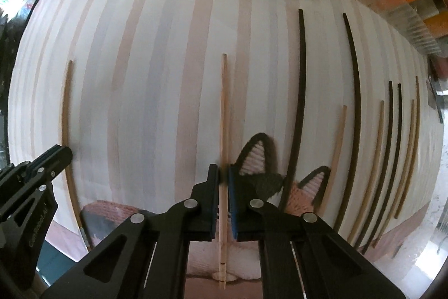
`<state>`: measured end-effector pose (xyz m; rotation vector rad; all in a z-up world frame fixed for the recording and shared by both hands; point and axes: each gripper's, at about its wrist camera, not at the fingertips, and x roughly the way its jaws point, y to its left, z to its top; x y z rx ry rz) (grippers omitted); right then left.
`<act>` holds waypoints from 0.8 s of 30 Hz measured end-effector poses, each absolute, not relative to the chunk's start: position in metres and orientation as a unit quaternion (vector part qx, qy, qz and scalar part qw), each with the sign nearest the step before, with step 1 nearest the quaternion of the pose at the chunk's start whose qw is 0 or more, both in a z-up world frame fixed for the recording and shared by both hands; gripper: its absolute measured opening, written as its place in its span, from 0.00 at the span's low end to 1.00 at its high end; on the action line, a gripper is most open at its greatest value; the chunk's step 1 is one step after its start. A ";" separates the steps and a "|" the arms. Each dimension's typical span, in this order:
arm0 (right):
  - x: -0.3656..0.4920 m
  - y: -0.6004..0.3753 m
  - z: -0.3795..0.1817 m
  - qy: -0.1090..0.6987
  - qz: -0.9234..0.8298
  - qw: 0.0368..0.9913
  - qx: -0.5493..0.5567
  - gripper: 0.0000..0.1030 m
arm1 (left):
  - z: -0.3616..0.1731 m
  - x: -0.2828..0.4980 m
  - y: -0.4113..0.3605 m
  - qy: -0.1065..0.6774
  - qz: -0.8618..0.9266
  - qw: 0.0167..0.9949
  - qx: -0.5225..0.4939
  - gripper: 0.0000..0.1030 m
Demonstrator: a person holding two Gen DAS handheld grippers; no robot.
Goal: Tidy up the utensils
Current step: 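Lift both wooden chopsticks and lower them into the cream holder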
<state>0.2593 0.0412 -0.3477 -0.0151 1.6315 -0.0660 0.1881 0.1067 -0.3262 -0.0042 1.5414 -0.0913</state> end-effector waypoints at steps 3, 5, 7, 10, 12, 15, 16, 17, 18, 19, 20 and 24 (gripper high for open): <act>0.254 0.023 -0.335 0.729 -0.026 0.684 0.018 0.07 | -0.311 0.198 0.108 0.690 -0.041 0.723 0.002 0.05; 0.249 0.019 -0.324 0.722 -0.023 0.691 0.025 0.07 | -0.300 0.192 0.107 0.684 -0.041 0.728 0.006 0.04; 0.247 0.011 -0.314 0.712 -0.017 0.702 0.028 0.07 | -0.285 0.185 0.099 0.679 -0.041 0.733 0.005 0.04; 0.243 0.010 -0.286 0.696 -0.004 0.718 0.029 0.07 | -0.260 0.178 0.093 0.667 -0.043 0.743 0.012 0.04; 0.237 0.010 -0.269 0.682 0.006 0.731 0.028 0.07 | -0.243 0.172 0.088 0.656 -0.044 0.753 0.016 0.04; 0.224 0.005 -0.242 0.665 0.018 0.746 0.030 0.07 | -0.217 0.165 0.077 0.640 -0.047 0.766 0.017 0.04; 0.223 -0.006 -0.242 0.659 0.021 0.751 0.032 0.07 | -0.207 0.161 0.074 0.633 -0.048 0.773 0.018 0.04; 0.225 -0.015 -0.239 0.651 0.024 0.758 0.035 0.07 | -0.198 0.157 0.072 0.626 -0.048 0.778 0.018 0.04; 0.227 -0.025 -0.238 0.644 0.025 0.764 0.035 0.07 | -0.187 0.153 0.070 0.617 -0.048 0.785 0.016 0.04; 0.226 -0.033 -0.232 0.638 0.026 0.769 0.036 0.07 | -0.177 0.152 0.068 0.610 -0.049 0.791 0.014 0.04; 0.227 -0.038 -0.232 0.630 0.028 0.775 0.040 0.07 | -0.164 0.149 0.068 0.601 -0.050 0.798 0.010 0.04; 0.219 -0.061 -0.200 0.602 0.033 0.796 0.054 0.07 | -0.114 0.148 0.060 0.563 -0.058 0.824 0.002 0.04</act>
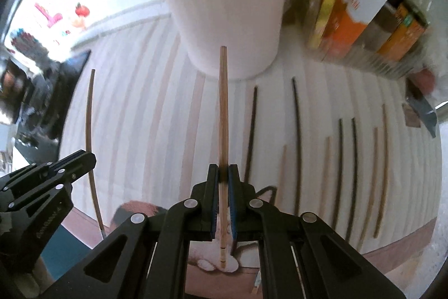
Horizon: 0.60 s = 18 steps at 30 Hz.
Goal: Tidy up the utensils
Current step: 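Lift both wooden chopsticks and lower them into the cream holder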
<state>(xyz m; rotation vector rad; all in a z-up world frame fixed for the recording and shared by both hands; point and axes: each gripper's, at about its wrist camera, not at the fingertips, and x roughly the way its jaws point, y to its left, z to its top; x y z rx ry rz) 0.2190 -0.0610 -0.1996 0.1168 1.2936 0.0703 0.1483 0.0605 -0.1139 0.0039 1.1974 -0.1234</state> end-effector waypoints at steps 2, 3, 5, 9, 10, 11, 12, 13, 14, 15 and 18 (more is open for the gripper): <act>0.215 -0.070 -0.182 0.586 0.033 0.807 0.062 0.07 | -0.083 0.150 0.058 0.538 -0.064 0.841 -0.009 0.04; 0.219 -0.077 -0.174 0.577 0.033 0.813 0.069 0.07 | -0.066 0.154 0.059 0.525 -0.068 0.848 -0.017 0.04; 0.228 -0.089 -0.154 0.556 0.034 0.826 0.086 0.07 | -0.044 0.160 0.065 0.501 -0.078 0.861 -0.036 0.04; 0.243 -0.113 -0.102 0.511 0.039 0.851 0.118 0.07 | 0.019 0.181 0.069 0.442 -0.109 0.887 -0.080 0.04; 0.249 -0.119 -0.091 0.499 0.040 0.857 0.123 0.07 | 0.029 0.188 0.065 0.433 -0.112 0.891 -0.080 0.04; 0.257 -0.126 -0.075 0.483 0.041 0.866 0.127 0.07 | 0.042 0.196 0.061 0.420 -0.110 0.897 -0.076 0.04; 0.264 -0.130 -0.065 0.471 0.040 0.872 0.129 0.07 | 0.048 0.205 0.052 0.411 -0.107 0.902 -0.072 0.04; 0.273 -0.132 -0.054 0.460 0.038 0.877 0.130 0.07 | 0.056 0.212 0.048 0.402 -0.105 0.907 -0.070 0.04; 0.282 -0.135 -0.043 0.448 0.035 0.884 0.128 0.07 | 0.064 0.221 0.046 0.392 -0.101 0.912 -0.069 0.04; 0.290 -0.137 -0.033 0.435 0.032 0.891 0.129 0.07 | 0.068 0.232 0.040 0.384 -0.095 0.916 -0.065 0.04; 0.322 -0.142 -0.007 0.404 0.024 0.904 0.137 0.07 | 0.065 0.263 0.029 0.367 -0.080 0.925 -0.055 0.04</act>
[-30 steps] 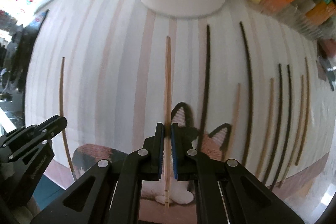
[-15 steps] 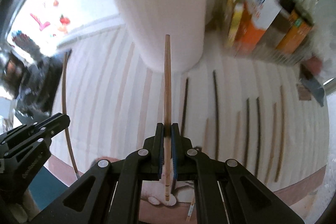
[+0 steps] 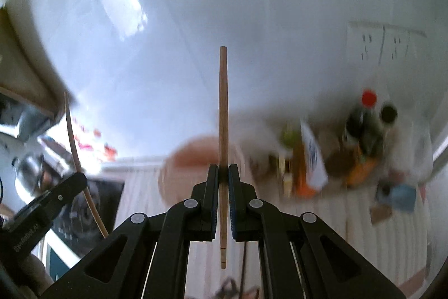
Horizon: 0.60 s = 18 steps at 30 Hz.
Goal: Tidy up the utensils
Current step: 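Lift both wooden chopsticks and lower them into the cream holder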
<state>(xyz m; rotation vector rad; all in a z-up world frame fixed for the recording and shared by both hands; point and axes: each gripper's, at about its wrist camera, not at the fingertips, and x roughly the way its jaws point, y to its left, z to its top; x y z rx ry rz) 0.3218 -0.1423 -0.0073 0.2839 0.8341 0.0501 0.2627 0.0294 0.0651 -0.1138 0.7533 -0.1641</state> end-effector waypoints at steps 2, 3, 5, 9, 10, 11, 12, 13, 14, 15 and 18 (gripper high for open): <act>0.341 -0.146 0.003 0.381 0.017 0.914 0.139 0.07 | 0.057 0.285 0.018 0.365 -0.073 0.927 -0.056 0.04; 0.348 -0.146 0.006 0.372 0.014 0.917 0.140 0.07 | 0.053 0.297 0.017 0.367 -0.072 0.926 -0.060 0.04; 0.367 -0.149 0.011 0.354 0.006 0.924 0.143 0.07 | 0.048 0.314 0.015 0.369 -0.070 0.925 -0.065 0.04; 0.403 -0.153 0.012 0.339 0.001 0.928 0.153 0.07 | 0.033 0.347 0.017 0.369 -0.073 0.923 -0.082 0.04; 0.410 -0.152 0.009 0.338 0.001 0.929 0.155 0.07 | 0.030 0.354 0.017 0.369 -0.076 0.922 -0.088 0.04; 0.418 -0.152 0.004 0.336 0.001 0.929 0.155 0.07 | 0.027 0.359 0.019 0.369 -0.079 0.921 -0.095 0.04; 0.425 -0.151 0.001 0.336 0.004 0.929 0.155 0.07 | 0.022 0.365 0.020 0.367 -0.079 0.921 -0.099 0.04; 0.427 -0.148 -0.002 0.336 0.005 0.929 0.156 0.07 | 0.017 0.371 0.020 0.368 -0.082 0.921 -0.102 0.04; 0.433 -0.146 -0.006 0.336 0.006 0.929 0.156 0.07 | 0.013 0.375 0.020 0.369 -0.084 0.920 -0.103 0.04; 0.438 -0.145 -0.011 0.336 0.009 0.929 0.156 0.07 | 0.008 0.378 0.019 0.371 -0.086 0.919 -0.102 0.04; 0.449 -0.143 -0.024 0.337 0.016 0.928 0.158 0.07 | -0.005 0.385 0.017 0.371 -0.087 0.920 -0.091 0.04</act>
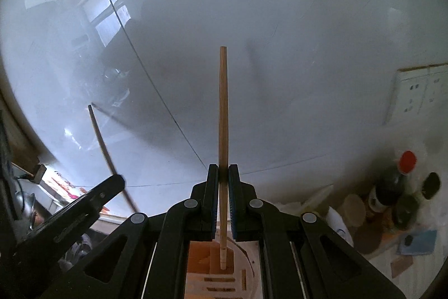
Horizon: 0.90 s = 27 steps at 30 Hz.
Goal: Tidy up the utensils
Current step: 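Lift both wooden chopsticks and lower them into the cream holder, then open both tools to release the chopsticks into the holder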
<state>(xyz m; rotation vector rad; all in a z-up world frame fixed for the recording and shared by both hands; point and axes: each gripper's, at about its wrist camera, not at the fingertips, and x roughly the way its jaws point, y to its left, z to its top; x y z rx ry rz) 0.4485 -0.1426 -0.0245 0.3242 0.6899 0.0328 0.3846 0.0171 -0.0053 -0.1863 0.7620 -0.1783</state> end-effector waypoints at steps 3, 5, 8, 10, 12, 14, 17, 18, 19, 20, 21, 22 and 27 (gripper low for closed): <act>0.455 -0.138 -0.031 0.338 0.023 0.928 0.155 0.07 | -0.017 0.387 0.016 0.378 -0.085 0.918 -0.082 0.04; 0.459 -0.135 -0.037 0.343 0.025 0.928 0.147 0.07 | -0.023 0.385 0.015 0.387 -0.085 0.915 -0.073 0.04; 0.461 -0.131 -0.043 0.355 0.027 0.923 0.142 0.07 | -0.029 0.380 0.015 0.398 -0.084 0.912 -0.053 0.04; 0.460 -0.133 -0.047 0.362 0.031 0.921 0.140 0.07 | -0.032 0.375 0.014 0.404 -0.085 0.910 -0.038 0.04; 0.458 -0.131 -0.052 0.372 0.033 0.918 0.134 0.07 | -0.036 0.372 0.016 0.416 -0.088 0.905 -0.031 0.05; 0.457 -0.130 -0.055 0.383 0.039 0.914 0.128 0.07 | -0.040 0.371 0.019 0.437 -0.094 0.894 -0.030 0.05; 0.460 -0.125 -0.063 0.413 0.054 0.901 0.124 0.07 | -0.040 0.366 0.026 0.459 -0.094 0.883 -0.035 0.08; 0.459 -0.130 -0.065 0.425 0.059 0.895 0.125 0.07 | -0.035 0.361 0.027 0.458 -0.095 0.883 -0.035 0.09; 0.459 -0.130 -0.067 0.434 0.060 0.890 0.127 0.08 | -0.029 0.356 0.029 0.453 -0.092 0.886 -0.033 0.11; 0.454 -0.136 -0.069 0.439 0.060 0.887 0.127 0.08 | -0.023 0.351 0.034 0.447 -0.083 0.890 -0.030 0.14; 0.452 -0.137 -0.069 0.442 0.061 0.886 0.127 0.09 | -0.019 0.347 0.039 0.441 -0.077 0.894 -0.029 0.28; 0.447 -0.141 -0.069 0.443 0.061 0.885 0.129 0.17 | -0.012 0.341 0.037 0.437 -0.072 0.896 -0.029 0.48; 0.423 -0.153 -0.058 0.439 0.047 0.887 0.138 0.40 | 0.005 0.309 0.054 0.420 -0.037 0.906 -0.030 0.76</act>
